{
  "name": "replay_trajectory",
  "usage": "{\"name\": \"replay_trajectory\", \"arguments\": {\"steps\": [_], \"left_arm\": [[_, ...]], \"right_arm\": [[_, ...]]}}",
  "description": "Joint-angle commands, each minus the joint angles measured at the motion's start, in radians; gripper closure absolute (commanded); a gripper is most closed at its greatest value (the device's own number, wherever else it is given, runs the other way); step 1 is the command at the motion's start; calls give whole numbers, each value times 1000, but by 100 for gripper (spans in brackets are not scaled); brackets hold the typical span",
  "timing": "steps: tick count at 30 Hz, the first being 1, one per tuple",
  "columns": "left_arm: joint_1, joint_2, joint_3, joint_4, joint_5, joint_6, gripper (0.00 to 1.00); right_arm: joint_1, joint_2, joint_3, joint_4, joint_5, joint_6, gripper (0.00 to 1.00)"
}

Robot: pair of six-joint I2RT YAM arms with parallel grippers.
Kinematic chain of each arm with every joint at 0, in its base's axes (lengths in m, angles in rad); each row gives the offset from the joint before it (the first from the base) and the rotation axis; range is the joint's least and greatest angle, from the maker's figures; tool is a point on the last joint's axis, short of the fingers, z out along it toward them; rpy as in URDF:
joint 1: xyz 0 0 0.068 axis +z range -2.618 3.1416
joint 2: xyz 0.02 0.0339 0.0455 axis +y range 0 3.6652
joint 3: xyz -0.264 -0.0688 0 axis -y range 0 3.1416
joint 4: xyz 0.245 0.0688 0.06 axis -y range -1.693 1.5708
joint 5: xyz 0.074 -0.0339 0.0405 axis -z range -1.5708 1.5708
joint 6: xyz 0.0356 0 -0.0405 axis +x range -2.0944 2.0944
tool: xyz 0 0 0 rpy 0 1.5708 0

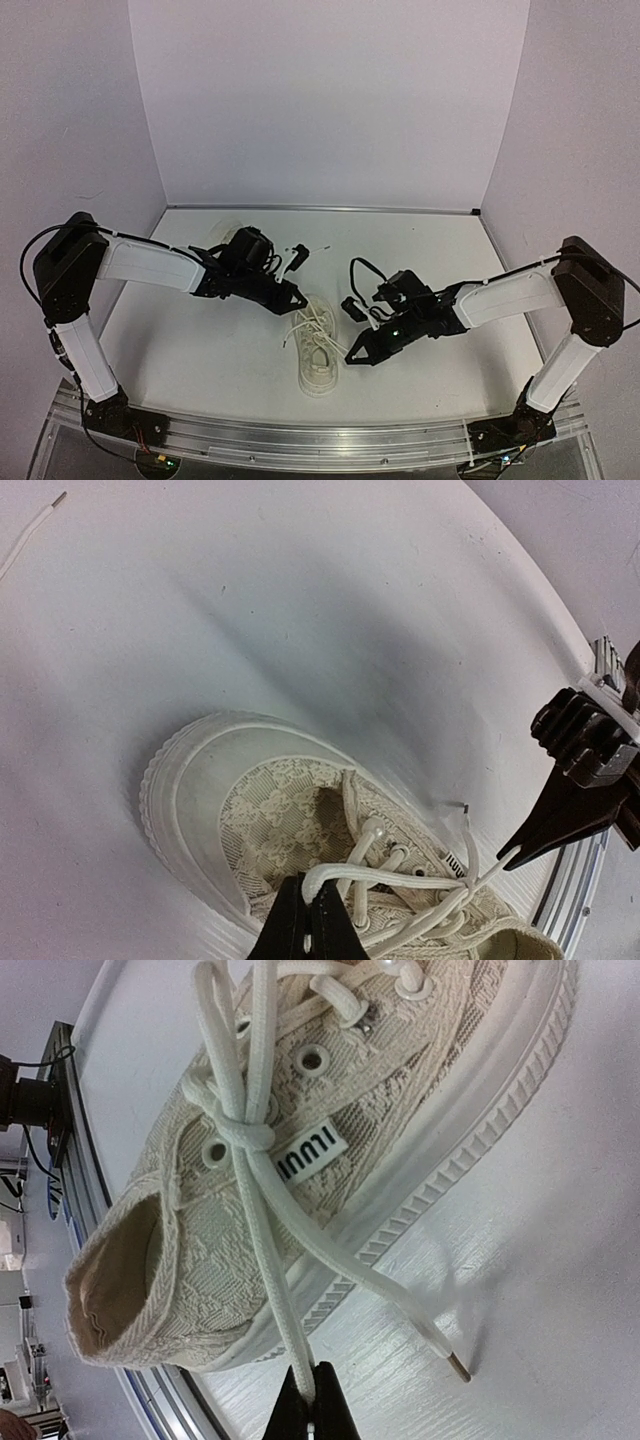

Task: Tie the shoes

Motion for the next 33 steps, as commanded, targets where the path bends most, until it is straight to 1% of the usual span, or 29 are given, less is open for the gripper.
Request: {"name": "replay_trajectory", "arguments": {"steps": [1, 9, 14, 19, 26, 33], "left_arm": [[48, -48, 15, 13, -82, 32, 100], [57, -46, 21, 11, -76, 39, 100], [61, -54, 10, 12, -65, 34, 100], [60, -69, -19, 44, -28, 18, 100], [61, -93, -67, 68, -59, -10, 100], [67, -121, -102, 71, -96, -21, 100]], "right_arm": [[8, -12, -8, -171, 31, -40, 100], [8, -22, 3, -234, 88, -73, 100], [7, -40, 0, -239, 91, -78, 100], [7, -92, 2, -175, 56, -36, 100], [4, -135, -35, -71, 86, 54, 100], [-1, -127, -106, -42, 104, 92, 100]]}}
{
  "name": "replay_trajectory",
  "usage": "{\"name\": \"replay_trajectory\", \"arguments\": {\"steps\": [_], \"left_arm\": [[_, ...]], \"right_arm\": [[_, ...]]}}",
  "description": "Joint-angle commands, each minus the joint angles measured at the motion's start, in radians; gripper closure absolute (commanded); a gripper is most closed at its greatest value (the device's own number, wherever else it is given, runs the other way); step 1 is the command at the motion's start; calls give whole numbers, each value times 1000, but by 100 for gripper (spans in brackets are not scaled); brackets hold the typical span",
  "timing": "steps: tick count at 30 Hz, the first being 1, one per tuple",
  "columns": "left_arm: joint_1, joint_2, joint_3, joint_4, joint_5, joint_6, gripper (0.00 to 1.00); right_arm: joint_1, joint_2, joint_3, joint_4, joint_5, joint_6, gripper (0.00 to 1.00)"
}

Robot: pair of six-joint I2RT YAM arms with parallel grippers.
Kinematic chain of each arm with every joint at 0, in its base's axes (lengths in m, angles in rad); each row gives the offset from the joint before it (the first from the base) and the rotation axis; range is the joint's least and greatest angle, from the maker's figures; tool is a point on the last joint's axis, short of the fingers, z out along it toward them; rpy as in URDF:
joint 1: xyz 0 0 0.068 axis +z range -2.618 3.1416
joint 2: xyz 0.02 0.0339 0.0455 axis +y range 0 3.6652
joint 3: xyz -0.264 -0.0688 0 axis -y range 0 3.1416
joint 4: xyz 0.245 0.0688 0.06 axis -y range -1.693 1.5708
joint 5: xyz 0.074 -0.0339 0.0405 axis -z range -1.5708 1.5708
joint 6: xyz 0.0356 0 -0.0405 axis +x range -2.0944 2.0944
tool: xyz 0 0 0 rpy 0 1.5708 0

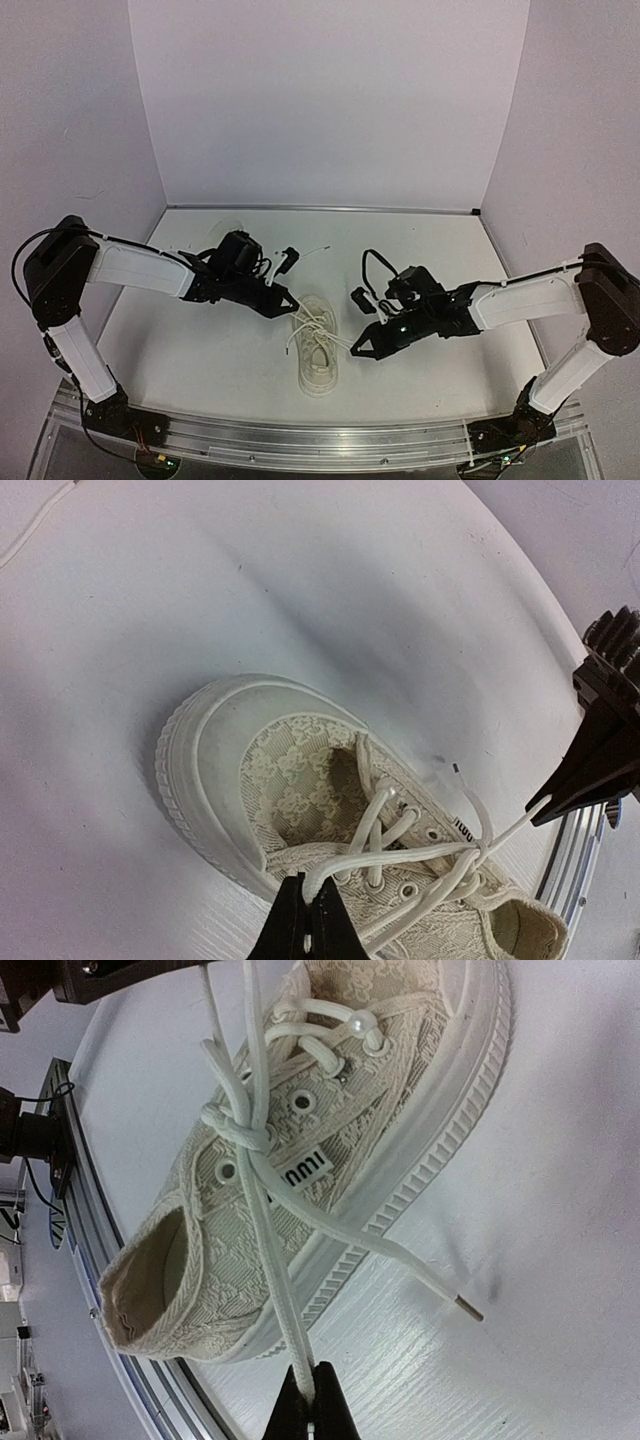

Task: Tie the shoes

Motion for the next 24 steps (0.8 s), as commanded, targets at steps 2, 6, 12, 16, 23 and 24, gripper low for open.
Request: {"name": "replay_trajectory", "arguments": {"steps": [2, 6, 12, 16, 23, 24], "left_arm": [[48, -73, -18, 34, -122, -6, 100], [60, -80, -24, 27, -126, -4, 100], [69, -74, -27, 23, -124, -2, 100], [77, -72, -26, 24, -122, -6, 100], [81, -113, -33, 23, -89, -24, 100], [81, -125, -44, 26, -87, -30, 100]], "right_arm": [[-3, -24, -85, -51, 20, 43, 100], [-3, -40, -124, -41, 24, 51, 100], [-2, -41, -149, -30, 32, 56, 100], [-2, -31, -148, -26, 34, 57, 100], [-56, -40, -94, -47, 43, 51, 100], [-69, -41, -81, -57, 47, 43, 100]]}}
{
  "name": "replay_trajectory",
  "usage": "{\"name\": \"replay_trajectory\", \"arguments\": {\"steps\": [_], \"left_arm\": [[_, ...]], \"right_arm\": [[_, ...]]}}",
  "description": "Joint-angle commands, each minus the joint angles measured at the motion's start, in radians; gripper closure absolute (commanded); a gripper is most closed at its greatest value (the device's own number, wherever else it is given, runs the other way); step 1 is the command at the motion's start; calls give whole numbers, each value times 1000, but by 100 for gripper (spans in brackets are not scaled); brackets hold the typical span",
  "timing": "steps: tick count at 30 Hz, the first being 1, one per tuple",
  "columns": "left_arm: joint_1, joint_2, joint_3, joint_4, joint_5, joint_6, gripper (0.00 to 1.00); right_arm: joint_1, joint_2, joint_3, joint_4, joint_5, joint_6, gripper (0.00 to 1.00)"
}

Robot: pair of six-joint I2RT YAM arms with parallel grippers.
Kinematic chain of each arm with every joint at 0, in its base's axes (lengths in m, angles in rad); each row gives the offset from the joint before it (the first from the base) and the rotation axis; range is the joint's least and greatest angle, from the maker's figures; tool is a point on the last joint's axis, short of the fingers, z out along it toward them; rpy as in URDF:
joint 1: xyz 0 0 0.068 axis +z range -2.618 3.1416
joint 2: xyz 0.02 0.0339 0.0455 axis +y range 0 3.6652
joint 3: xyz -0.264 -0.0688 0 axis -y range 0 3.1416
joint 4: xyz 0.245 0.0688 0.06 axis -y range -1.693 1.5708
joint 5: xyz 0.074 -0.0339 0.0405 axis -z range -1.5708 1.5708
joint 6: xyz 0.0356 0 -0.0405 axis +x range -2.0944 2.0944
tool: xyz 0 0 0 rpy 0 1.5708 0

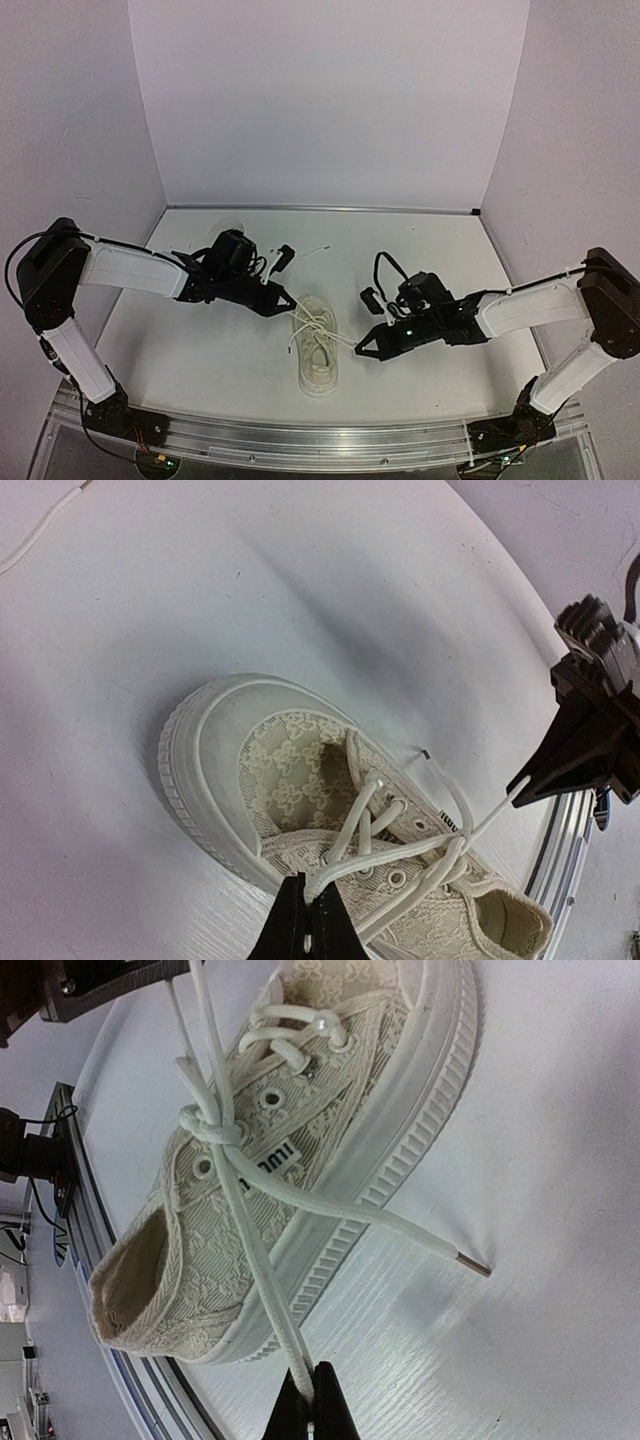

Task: Tie the shoes

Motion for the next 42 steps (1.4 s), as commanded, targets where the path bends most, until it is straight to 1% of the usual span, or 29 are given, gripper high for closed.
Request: {"name": "replay_trajectory", "arguments": {"steps": [1, 4, 9, 16, 20, 23, 26, 29, 31, 34, 37, 42], "left_arm": [[70, -99, -32, 22, -103, -21, 100], [70, -120, -75, 43, -105, -42, 100], [60, -111, -135, 112, -60, -88, 100], [-19, -86, -156, 141, -65, -100, 100], [-50, -87, -201, 183, -89, -131, 100], [-52, -133, -284, 242, -121, -184, 100], [-47, -165, -328, 241, -171, -216, 100], [-34, -135, -306, 203, -194, -223, 100], [-34, -85, -274, 193, -192, -225, 100], [-34, 4, -225, 213, -181, -235, 100], [-35, 67, -191, 234, -172, -243, 100], [-35, 129, -124, 231, -157, -214, 100]], "right_arm": [[-63, -5, 28, -195, 30, -18, 100], [-86, 16, 66, -206, 39, -28, 100], [-88, 93, 148, -182, 32, -12, 100], [-81, 144, 249, -157, -19, -3, 100], [-80, 150, 280, -160, -7, -3, 100], [-118, 142, 292, -163, 9, -6, 100], [-187, 152, 283, -160, 13, -11, 100], [-200, 205, 280, -123, -13, -13, 100], [-170, 280, 272, -69, -60, 7, 100], [-115, 349, 274, -29, -62, 17, 100], [-91, 370, 255, 28, -75, 50, 100], [-16, 389, 250, 63, -71, 83, 100]]}}
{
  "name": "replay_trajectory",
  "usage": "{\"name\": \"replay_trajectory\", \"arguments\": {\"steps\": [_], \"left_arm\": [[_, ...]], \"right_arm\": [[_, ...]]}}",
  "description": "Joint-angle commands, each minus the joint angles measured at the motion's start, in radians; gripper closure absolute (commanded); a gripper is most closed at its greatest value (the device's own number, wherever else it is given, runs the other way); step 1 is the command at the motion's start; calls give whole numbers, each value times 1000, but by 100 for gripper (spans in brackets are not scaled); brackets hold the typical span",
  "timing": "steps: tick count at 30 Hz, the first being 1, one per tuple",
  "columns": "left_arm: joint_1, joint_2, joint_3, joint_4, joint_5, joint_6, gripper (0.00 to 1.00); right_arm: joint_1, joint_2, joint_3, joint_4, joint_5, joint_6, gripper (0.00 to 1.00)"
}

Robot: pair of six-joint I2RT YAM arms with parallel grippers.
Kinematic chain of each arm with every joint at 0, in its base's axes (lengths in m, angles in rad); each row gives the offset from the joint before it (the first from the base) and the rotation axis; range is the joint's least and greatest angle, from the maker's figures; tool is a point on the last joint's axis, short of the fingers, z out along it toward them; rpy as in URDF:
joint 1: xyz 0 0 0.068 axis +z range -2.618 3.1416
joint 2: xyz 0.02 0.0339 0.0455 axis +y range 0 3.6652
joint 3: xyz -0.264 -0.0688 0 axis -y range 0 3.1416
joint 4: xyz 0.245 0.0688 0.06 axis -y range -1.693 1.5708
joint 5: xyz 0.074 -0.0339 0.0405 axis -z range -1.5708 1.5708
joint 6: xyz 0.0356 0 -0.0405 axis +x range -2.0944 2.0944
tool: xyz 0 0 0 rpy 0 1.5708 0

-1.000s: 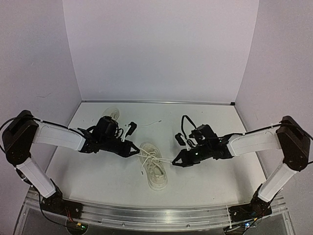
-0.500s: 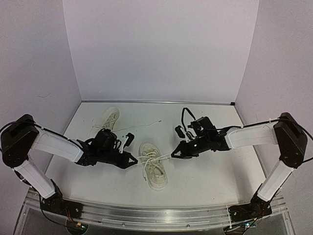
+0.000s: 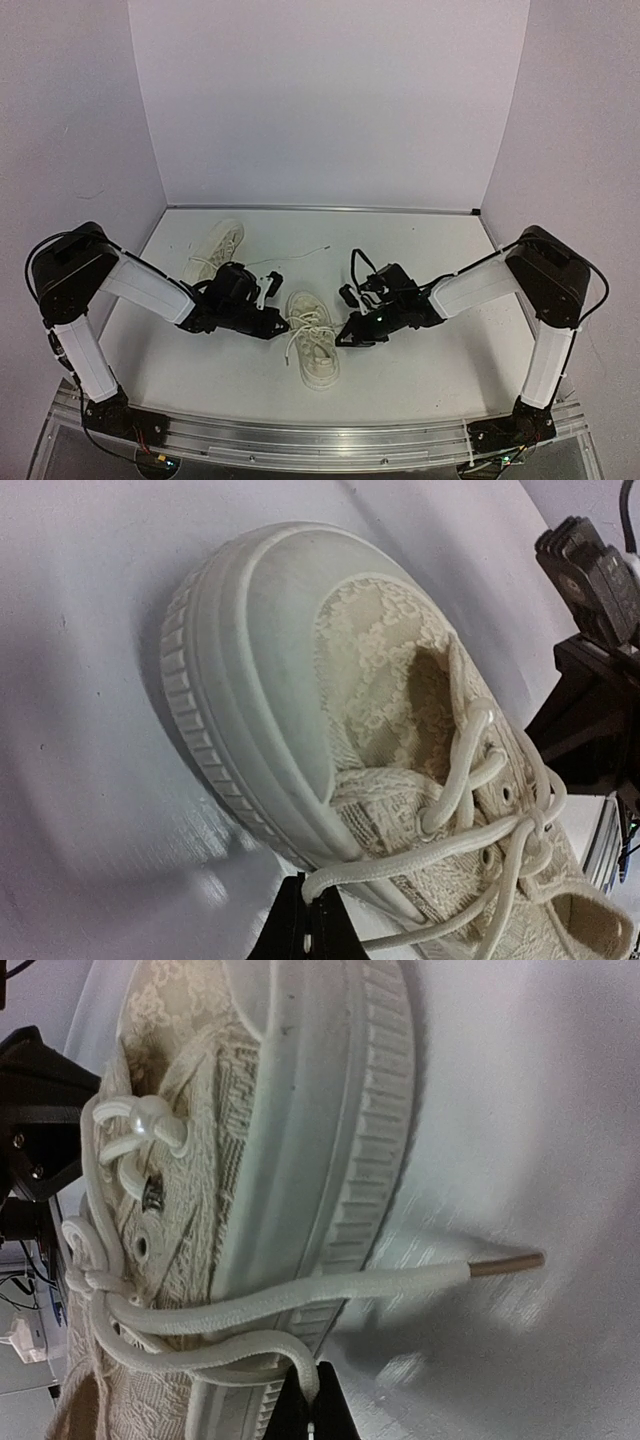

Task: Tie the shoes

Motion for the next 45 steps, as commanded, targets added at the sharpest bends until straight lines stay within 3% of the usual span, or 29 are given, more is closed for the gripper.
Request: {"name": "replay_trajectory", "arguments": {"steps": [1, 6, 10, 17, 21, 25, 38, 40, 41, 43, 45], "left_arm": [[13, 57, 86, -27, -20, 25, 100], [14, 98, 151, -35, 2, 45, 100], [15, 38, 114, -44, -12, 48, 100], [83, -141, -2, -80, -33, 51, 100], [146, -140, -24, -80, 20, 61, 100], [127, -109, 2, -55, 61, 45, 100], [125, -99, 55, -70, 71, 64, 100], [126, -112, 84, -116, 62, 81, 95], [125, -118, 106, -148, 56, 88, 87], [125, -140, 152, -227, 46, 113, 70], [127, -168, 195, -285, 36, 134, 49]], "right_arm": [[54, 24, -17, 59, 13, 49, 100], [82, 14, -13, 87, 12, 91, 100], [61, -64, -28, 26, 52, 63, 100], [-112, -291, -120, -94, 92, -11, 100], [-152, -260, -179, -82, 73, -40, 100], [-145, -220, -212, -2, 29, 4, 100], [-143, -202, -51, -55, 26, -22, 100], [-143, -211, -7, -98, 37, -41, 92], [-143, -216, 11, -116, 41, -54, 84], [-144, -237, 52, -175, 52, -77, 56], [-144, -273, 80, -221, 67, -93, 41]]}}
